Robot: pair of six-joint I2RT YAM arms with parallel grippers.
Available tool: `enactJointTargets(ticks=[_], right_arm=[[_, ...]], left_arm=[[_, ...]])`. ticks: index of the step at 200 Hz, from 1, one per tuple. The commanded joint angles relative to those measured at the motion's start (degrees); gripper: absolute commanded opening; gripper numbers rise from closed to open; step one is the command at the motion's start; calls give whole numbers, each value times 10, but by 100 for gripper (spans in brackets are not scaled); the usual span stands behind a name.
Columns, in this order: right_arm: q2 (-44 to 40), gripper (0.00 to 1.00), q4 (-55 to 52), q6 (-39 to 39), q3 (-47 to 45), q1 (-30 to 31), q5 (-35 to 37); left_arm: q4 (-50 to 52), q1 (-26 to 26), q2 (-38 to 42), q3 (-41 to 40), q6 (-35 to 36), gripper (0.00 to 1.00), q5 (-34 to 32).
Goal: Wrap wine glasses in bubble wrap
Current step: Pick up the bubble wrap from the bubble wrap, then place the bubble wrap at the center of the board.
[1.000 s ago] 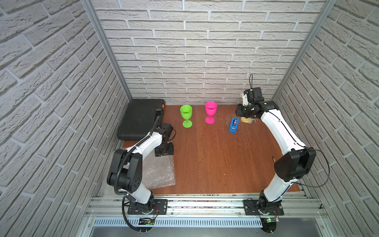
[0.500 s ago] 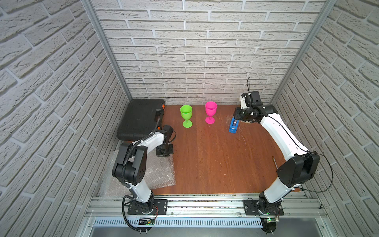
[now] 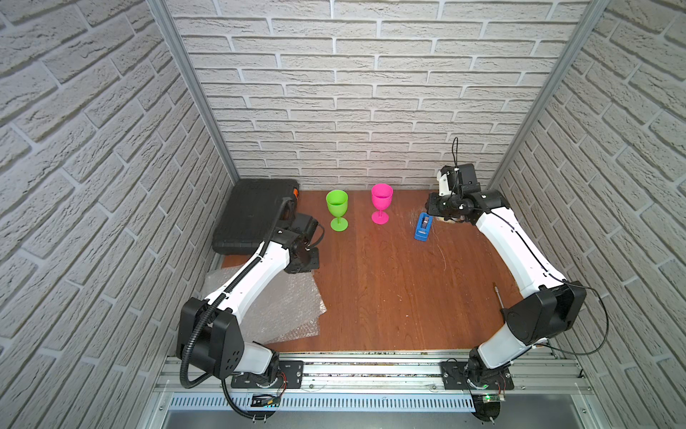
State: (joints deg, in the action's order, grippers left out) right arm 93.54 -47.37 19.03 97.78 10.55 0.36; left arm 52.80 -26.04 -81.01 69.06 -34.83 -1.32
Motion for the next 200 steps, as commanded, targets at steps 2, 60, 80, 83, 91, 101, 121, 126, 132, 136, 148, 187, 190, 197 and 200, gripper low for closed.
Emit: enactJointTargets(ticks=[2,60,80,83,91,101,121,126,132,136,148,187,190,197,200], right_arm=[[-27,27,6,-4,-6,4,6],[-49,26,7,-8,-26,4,10],[-57,26,13,-9,-37,2,8],[-58,26,13,-9,-38,3,8],[-58,26,14,-10,-40,3,7],[-58,24,15,-9,-43,2,3],[-58,22,20,-5,-54,2,-9],[-58,22,22,-4,-57,3,-10],[-59,22,24,-4,-61,2,-11],[-59,22,25,-4,-64,2,-12],[-58,22,27,-4,-69,3,-9],[-49,22,15,-6,-69,2,-4],[-48,22,13,-6,-70,2,-3],[-47,22,10,-3,-71,3,1],[-47,22,8,-3,-71,2,3]], left_arm=[[-48,-52,-24,37,-43,0,59],[-181,-180,-220,176,-89,0,134],[-193,-211,-299,242,-76,0,150],[-197,-215,-310,252,-75,0,155],[-206,-223,-338,273,-75,0,164],[-217,-233,-369,299,-75,0,173],[-225,-244,-420,350,-69,0,182],[-225,-247,-433,364,-68,0,185],[-225,-250,-448,381,-68,0,191],[-225,-251,-458,392,-69,0,198],[-234,-255,-486,422,-75,0,216],[-285,-267,-530,460,-101,0,254],[-286,-268,-530,463,-101,0,257],[-289,-270,-530,464,-98,0,263],[-290,-270,-529,464,-98,0,266]])
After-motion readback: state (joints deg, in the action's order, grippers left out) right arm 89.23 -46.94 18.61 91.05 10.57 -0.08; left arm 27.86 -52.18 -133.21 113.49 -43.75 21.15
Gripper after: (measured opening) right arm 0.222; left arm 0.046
